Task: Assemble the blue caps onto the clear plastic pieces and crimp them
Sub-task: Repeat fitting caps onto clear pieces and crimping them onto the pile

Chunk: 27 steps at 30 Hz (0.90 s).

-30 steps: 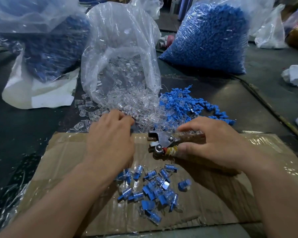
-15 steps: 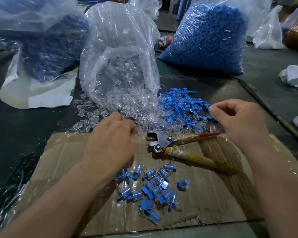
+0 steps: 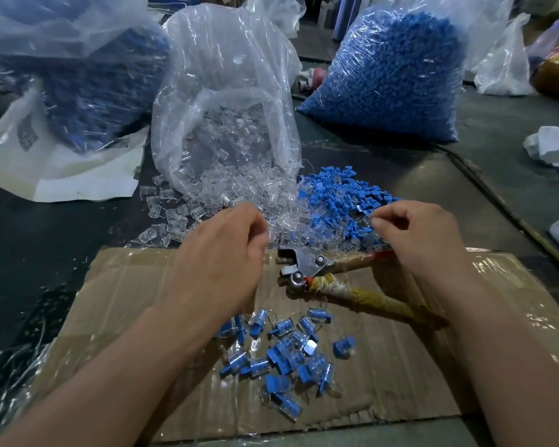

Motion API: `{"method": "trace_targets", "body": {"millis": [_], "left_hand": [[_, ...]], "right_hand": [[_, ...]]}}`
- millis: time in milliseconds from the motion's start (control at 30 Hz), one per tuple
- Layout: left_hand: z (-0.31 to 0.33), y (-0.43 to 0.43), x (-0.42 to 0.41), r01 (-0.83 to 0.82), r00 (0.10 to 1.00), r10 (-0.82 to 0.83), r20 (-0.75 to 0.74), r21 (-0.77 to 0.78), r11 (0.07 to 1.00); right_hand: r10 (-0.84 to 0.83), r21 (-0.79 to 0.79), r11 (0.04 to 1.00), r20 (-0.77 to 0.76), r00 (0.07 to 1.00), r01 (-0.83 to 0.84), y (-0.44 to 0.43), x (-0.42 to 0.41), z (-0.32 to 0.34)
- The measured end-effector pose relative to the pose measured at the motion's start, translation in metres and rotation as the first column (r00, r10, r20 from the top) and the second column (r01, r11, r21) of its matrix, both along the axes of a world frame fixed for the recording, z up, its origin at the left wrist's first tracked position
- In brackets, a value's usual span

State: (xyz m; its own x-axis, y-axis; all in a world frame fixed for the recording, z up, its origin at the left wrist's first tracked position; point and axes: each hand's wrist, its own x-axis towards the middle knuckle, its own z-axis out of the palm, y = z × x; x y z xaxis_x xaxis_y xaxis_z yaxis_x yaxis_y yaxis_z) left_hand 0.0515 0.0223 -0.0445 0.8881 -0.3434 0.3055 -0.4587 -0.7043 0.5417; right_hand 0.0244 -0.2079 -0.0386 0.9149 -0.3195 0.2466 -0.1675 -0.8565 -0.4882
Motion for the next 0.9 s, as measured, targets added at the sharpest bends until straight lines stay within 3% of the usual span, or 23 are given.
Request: {"method": "trace_targets", "body": {"millis": [133, 400, 700, 833, 900], "left_hand": [[0.002, -0.002, -0.003, -0.016, 1.0, 0.016, -0.003, -0.114, 0.993], [0.005, -0.005, -0.008, 0.009, 0.998, -0.025, -0.063, -0.243, 0.97], [0.007, -0.005, -0.007, -0.026, 0.984, -0.036, -0.175, -0.341, 0.94], [0.009, -0.005, -0.006, -0.061, 0.964, -0.048, -0.26, -0.398, 0.915], [0.01, -0.005, -0.006, -0.071, 0.953, -0.065, -0.296, -0.427, 0.902]], "right_hand": [[0.013, -0.147, 0.989, -0.094, 0.996, -0.027, 0.003, 0.012, -0.007], [0.024, -0.163, 0.984, -0.265, 0.964, -0.069, -0.005, 0.014, -0.004], [0.042, -0.089, 0.994, -0.165, 0.985, -0.058, -0.005, 0.012, -0.008], [0.02, 0.009, 1.0, 0.0, 1.0, -0.02, 0.001, 0.007, -0.002], [0.025, 0.132, 0.99, 0.12, 0.992, -0.041, 0.009, 0.001, 0.008]]}}
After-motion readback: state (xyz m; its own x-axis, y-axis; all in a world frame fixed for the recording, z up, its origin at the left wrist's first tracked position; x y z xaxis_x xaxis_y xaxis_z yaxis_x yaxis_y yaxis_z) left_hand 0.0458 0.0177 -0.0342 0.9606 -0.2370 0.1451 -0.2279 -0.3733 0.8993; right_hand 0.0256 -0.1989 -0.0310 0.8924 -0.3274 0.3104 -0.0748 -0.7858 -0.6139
